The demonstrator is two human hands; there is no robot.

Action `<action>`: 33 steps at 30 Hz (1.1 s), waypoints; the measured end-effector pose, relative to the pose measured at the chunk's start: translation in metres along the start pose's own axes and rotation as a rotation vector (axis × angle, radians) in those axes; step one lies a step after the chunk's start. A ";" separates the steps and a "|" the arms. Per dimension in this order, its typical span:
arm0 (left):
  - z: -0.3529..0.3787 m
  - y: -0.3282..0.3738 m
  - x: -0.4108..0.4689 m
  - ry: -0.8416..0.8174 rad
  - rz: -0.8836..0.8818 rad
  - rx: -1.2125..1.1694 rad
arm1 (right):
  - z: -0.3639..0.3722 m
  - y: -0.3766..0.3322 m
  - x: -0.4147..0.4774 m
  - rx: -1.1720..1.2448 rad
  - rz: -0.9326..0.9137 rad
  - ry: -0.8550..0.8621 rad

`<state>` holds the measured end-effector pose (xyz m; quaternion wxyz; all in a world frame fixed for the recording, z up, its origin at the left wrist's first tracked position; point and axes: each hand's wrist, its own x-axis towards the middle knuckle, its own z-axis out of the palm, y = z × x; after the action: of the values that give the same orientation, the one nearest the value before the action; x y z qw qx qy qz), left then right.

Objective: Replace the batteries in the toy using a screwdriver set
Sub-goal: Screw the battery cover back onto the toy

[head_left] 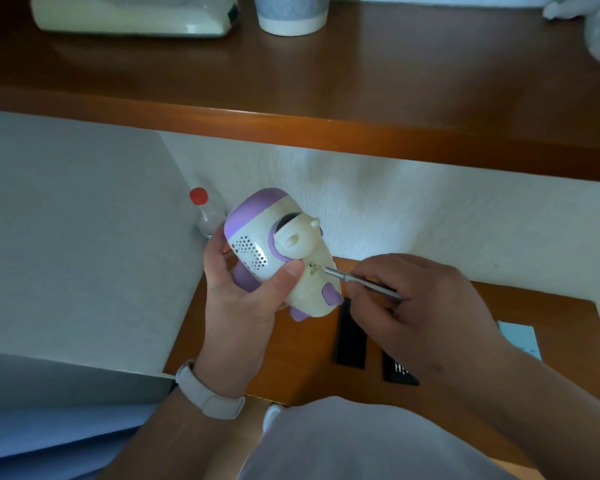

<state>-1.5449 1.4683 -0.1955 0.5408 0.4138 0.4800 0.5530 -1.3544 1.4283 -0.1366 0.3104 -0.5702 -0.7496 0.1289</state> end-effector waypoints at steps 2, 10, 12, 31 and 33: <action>0.001 0.000 0.000 0.006 0.021 0.009 | -0.001 0.000 0.001 -0.009 -0.006 0.006; 0.001 0.002 0.000 0.056 0.147 0.148 | -0.002 0.001 0.005 -0.052 0.004 -0.004; 0.000 0.001 0.001 0.063 0.182 0.191 | -0.002 0.000 0.005 -0.051 -0.004 -0.003; 0.006 -0.014 0.002 -0.012 0.278 0.295 | -0.004 -0.009 0.004 -0.195 0.035 -0.073; 0.005 -0.017 0.002 -0.026 0.267 0.286 | -0.005 -0.010 0.004 -0.205 0.054 -0.104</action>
<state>-1.5363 1.4704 -0.2115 0.4045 0.5534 0.4878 0.5405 -1.3597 1.4282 -0.1259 0.2077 -0.6116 -0.7582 0.0895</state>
